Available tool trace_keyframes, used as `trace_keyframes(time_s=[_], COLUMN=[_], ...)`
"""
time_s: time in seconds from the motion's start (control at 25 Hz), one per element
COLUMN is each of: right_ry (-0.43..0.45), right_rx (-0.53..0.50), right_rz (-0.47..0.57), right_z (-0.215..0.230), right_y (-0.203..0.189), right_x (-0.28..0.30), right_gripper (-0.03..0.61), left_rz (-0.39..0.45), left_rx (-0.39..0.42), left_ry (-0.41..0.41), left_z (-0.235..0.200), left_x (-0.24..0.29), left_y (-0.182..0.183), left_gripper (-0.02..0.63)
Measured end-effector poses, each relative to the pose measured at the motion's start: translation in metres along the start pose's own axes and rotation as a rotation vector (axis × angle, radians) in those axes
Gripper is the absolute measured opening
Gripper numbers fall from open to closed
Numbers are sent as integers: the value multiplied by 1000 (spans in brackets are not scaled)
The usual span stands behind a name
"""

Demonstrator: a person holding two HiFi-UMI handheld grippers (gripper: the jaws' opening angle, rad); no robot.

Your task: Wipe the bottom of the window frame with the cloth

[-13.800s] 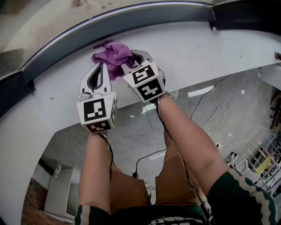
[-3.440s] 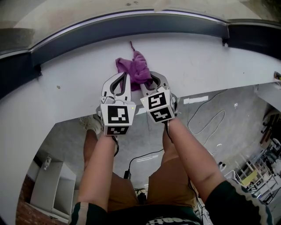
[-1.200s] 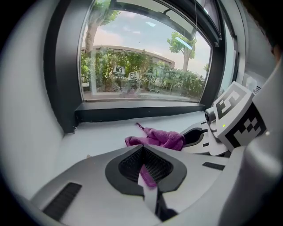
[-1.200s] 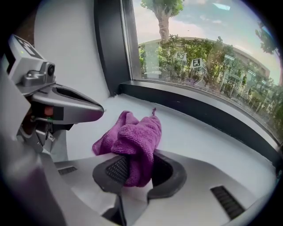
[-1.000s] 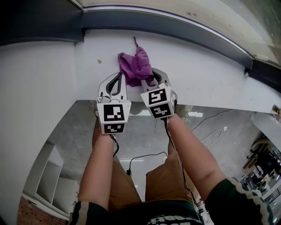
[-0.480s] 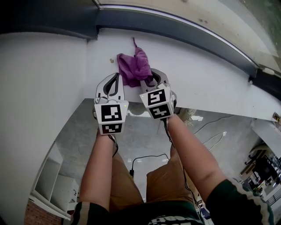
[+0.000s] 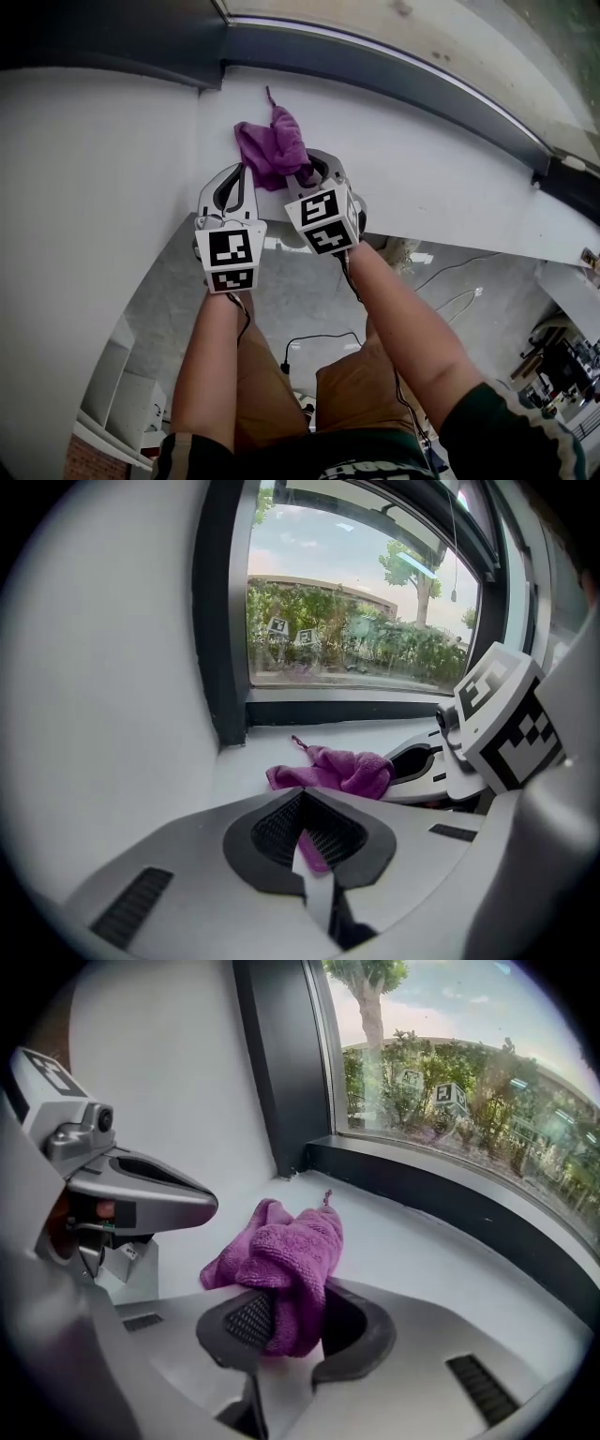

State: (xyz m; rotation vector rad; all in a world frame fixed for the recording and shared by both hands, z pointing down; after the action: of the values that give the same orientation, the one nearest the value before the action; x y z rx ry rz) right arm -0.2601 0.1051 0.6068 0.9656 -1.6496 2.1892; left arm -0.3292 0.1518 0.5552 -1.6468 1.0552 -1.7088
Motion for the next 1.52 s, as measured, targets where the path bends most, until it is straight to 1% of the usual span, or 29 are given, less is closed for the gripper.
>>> trace_keyframes(time_s=[0.28,0.44,0.64,0.84,1.0,1.08,1.24,1.36,1.52], right_ry=[56,89,122,131,193,211,205,198,158], right_rx=[-28,-46,-57,-46,-39,-49,-56,-61,-69], right_rz=[-4,-2,9,30,90,116,146,167,205], right_z=[-22,-37,-54,-59,-69,-70,-62,-51,-26], right_y=[11,19,27,29,40,51,82,113,162], right_x=[18,28,40,40,27,16,-23,-65,-123], right_gripper=[103,103,103,103,103,103,103,103,103], left_rz=[-11,-19,-21,5,25,40,73,111,178], left_rx=[-21,-24,25,20,38,48,39,44,57], left_ry=[50,59,12,-41,-71,-77,-74,-81,-72], left_z=[-19,-26,-27,-27,-20,-16,-5,10,32], left_x=[-12,-18,-21,-24,-28,-31,-48,-68,-90], left_y=[-2,0,5,11,22,32,68,106,164], left_gripper=[9,9,9,9,9,9,9,9,9])
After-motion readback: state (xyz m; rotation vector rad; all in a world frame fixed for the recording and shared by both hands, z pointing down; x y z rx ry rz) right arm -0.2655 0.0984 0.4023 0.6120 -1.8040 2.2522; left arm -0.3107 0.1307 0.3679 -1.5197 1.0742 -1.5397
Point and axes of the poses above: the fingertips, and each gripper's own axes: x forward along the fingers, z to its right, y out of its top, the point moved 1 cm from there along -x, backward along the fingers, and after that the axes turned 15 degrees about z, right-handed, at the moved point
